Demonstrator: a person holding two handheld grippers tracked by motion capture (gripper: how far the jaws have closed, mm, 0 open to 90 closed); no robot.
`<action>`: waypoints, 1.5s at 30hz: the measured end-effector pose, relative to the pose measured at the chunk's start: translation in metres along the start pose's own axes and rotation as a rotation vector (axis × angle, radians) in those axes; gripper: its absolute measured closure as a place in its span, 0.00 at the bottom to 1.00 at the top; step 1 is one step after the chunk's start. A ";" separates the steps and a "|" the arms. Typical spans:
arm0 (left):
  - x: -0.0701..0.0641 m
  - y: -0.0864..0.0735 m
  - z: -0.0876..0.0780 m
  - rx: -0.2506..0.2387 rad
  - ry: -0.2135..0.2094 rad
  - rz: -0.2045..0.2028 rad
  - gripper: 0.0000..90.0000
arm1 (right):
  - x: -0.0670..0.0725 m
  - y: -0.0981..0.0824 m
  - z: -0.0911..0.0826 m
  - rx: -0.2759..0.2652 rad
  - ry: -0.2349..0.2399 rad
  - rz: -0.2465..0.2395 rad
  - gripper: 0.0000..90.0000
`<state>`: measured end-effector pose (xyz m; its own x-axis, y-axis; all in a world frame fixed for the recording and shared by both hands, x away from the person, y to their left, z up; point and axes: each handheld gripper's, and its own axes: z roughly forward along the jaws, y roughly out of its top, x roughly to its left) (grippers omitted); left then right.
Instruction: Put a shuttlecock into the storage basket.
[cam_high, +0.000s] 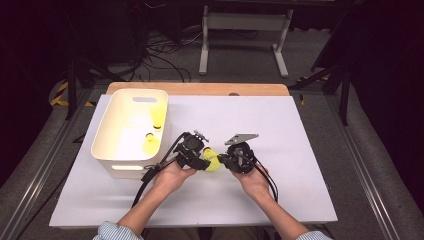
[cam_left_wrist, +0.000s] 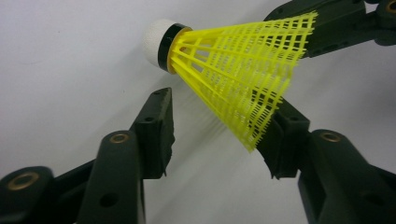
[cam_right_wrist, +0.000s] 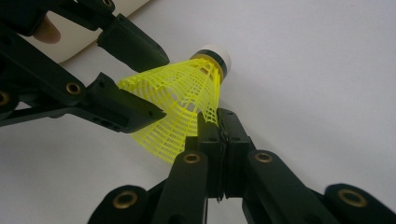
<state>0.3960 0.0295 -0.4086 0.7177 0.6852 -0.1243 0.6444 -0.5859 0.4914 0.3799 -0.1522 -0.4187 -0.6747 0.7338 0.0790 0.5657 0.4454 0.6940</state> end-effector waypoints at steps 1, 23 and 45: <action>0.000 0.000 0.000 0.001 -0.005 0.002 0.63 | 0.000 0.000 0.000 0.000 0.003 0.001 0.99; -0.001 0.001 -0.011 -0.043 0.074 0.032 0.99 | 0.003 -0.001 -0.004 -0.010 0.055 0.004 0.89; -0.002 0.006 -0.020 -0.034 0.080 0.037 0.99 | -0.007 -0.019 -0.043 -0.101 0.046 -0.003 0.49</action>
<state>0.3936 0.0335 -0.3878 0.7163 0.6968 -0.0371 0.6079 -0.5971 0.5234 0.3535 -0.1879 -0.4015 -0.6986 0.7073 0.1080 0.5147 0.3919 0.7626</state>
